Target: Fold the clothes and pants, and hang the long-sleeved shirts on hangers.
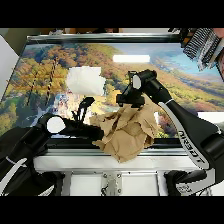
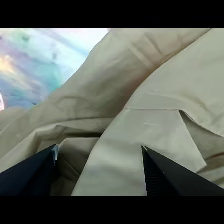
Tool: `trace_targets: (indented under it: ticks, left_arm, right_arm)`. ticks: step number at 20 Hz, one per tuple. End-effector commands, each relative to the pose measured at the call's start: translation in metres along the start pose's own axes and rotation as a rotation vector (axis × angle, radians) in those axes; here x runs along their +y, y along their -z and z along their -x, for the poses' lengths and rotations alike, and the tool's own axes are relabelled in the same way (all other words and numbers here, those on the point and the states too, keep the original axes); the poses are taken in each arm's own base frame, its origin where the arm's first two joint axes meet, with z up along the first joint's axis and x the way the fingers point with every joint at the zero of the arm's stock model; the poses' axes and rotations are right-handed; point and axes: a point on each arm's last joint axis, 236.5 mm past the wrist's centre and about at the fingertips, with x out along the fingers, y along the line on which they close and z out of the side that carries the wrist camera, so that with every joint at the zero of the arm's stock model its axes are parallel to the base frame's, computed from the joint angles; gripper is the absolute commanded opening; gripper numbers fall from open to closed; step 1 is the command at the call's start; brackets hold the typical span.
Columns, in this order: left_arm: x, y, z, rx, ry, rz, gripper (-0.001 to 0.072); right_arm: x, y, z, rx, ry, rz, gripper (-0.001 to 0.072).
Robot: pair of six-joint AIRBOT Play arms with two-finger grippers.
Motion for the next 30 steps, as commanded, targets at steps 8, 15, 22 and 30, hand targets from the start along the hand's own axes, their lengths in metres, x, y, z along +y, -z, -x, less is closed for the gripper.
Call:
trace_targets:
  ticks: [8,15,22,30]
  left_arm:
    - [0.007,0.012,-0.004,0.016,-0.006,0.020,0.0014]
    - [-0.024,-0.021,0.048,-0.175,0.041,-0.034,0.0014]
    - [-0.102,-0.159,0.221,-0.643,0.084,-0.207,0.0014]
    - [-0.086,-0.093,0.153,-0.341,0.068,-0.218,0.0014]
  right_arm:
    - [-0.028,0.058,-0.028,0.219,0.251,0.096,0.0568]
    - [-0.027,0.025,0.023,0.061,0.199,0.251,0.0014]
    - [-0.043,-0.050,0.272,-0.557,-0.011,0.185,0.0013]
    - [-0.061,0.063,0.248,-0.339,0.037,0.268,0.0013]
